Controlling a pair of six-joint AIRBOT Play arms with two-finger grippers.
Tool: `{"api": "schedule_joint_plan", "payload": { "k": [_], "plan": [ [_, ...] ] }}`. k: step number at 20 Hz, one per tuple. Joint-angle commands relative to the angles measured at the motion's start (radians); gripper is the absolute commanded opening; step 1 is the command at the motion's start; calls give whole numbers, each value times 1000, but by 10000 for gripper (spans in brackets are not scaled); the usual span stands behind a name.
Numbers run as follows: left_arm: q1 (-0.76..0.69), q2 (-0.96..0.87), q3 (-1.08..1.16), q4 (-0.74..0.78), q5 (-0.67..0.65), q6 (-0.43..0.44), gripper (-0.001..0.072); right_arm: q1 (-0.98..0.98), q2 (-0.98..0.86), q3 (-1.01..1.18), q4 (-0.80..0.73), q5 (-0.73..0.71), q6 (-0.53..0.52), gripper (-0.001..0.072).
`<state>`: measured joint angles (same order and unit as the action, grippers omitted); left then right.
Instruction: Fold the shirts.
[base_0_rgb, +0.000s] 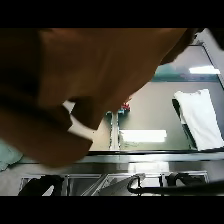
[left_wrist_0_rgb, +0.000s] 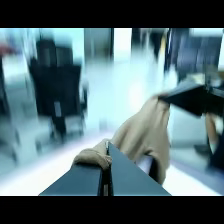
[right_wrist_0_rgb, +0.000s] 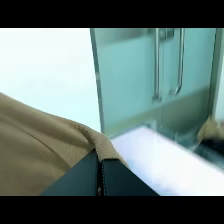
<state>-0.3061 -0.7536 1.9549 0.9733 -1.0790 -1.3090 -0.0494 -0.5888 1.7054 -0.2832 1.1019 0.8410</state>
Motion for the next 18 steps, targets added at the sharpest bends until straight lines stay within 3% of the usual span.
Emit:
{"api": "schedule_joint_plan", "payload": {
  "k": [1,8,13,17,18],
  "plan": [
    [-5,-32,183,61,-54,-1,9,-7,24,118,-89,-19,1,14],
    [-5,-320,-97,82,-99,17,9,-5,-216,-80,-125,53,13,14],
    [19,-714,-255,81,-34,91,10,-3,-567,-278,-125,-66,-110,14],
    [94,-1055,-182,36,-18,53,17,5,-880,-282,-113,-164,-138,16],
    [119,-1114,-136,-14,-48,40,25,5,-923,-275,-113,-175,-138,54]
  ]
}}
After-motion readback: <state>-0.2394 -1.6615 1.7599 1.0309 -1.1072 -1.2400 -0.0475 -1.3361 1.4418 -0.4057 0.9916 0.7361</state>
